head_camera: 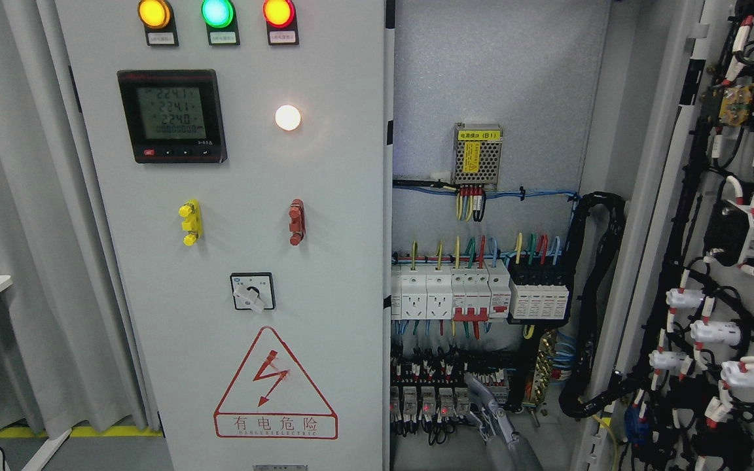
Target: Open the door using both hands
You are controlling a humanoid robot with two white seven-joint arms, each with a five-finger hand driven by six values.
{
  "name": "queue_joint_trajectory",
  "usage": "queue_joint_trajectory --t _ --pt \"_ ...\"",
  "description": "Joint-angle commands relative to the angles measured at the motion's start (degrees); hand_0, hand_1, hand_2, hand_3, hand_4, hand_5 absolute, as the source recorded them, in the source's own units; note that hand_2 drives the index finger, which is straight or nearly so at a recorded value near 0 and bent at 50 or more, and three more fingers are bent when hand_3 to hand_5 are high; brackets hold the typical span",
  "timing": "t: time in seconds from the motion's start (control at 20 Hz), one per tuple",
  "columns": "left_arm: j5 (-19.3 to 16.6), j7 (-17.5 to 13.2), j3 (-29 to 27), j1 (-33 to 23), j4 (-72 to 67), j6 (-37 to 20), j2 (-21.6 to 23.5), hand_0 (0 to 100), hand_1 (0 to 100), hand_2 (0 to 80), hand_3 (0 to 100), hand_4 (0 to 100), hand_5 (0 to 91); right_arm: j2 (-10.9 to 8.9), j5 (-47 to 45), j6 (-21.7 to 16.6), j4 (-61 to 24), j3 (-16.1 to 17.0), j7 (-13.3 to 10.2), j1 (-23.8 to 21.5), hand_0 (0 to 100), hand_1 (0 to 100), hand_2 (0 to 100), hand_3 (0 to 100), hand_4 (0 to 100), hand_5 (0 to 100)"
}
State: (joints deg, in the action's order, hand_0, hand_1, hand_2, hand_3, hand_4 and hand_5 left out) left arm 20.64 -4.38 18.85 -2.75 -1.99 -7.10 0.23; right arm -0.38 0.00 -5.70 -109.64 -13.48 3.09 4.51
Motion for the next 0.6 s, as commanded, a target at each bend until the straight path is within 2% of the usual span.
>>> queue_joint_trajectory --t 0.0,0.15,0.35,0.45,0.55 --pt "-0.60 0.25 -0.21 0.02 -0.65 -0.89 0.48 29 0 2.8 3 3 0.0 0.38 -0.09 1.74 1.35 -0.23 -0.10 9.09 22 0 0 0 0 0" --pt "-0.60 0.16 -0.12 0.11 -0.56 -1.51 0.39 29 0 2.8 3 3 0.0 0.38 -0.26 4.03 3.98 -0.23 -0.89 13.05 22 0 0 0 0 0" --pt "-0.69 0.16 -0.04 0.11 -0.56 -1.77 0.39 29 0 2.8 3 3 0.0 0.38 -0.35 4.39 8.12 -0.41 -1.15 18.59 22 0 0 0 0 0" --pt "-0.69 0.16 -0.12 0.02 -0.65 -2.48 0.48 29 0 2.8 3 3 0.0 0.38 -1.05 4.30 11.19 -0.84 -2.20 20.97 22 0 0 0 0 0" --pt "-0.60 0.16 -0.21 -0.24 -0.74 -2.48 0.48 29 0 2.8 3 3 0.0 0.38 -5.34 4.47 13.56 -1.28 -2.21 22.99 22 0 0 0 0 0"
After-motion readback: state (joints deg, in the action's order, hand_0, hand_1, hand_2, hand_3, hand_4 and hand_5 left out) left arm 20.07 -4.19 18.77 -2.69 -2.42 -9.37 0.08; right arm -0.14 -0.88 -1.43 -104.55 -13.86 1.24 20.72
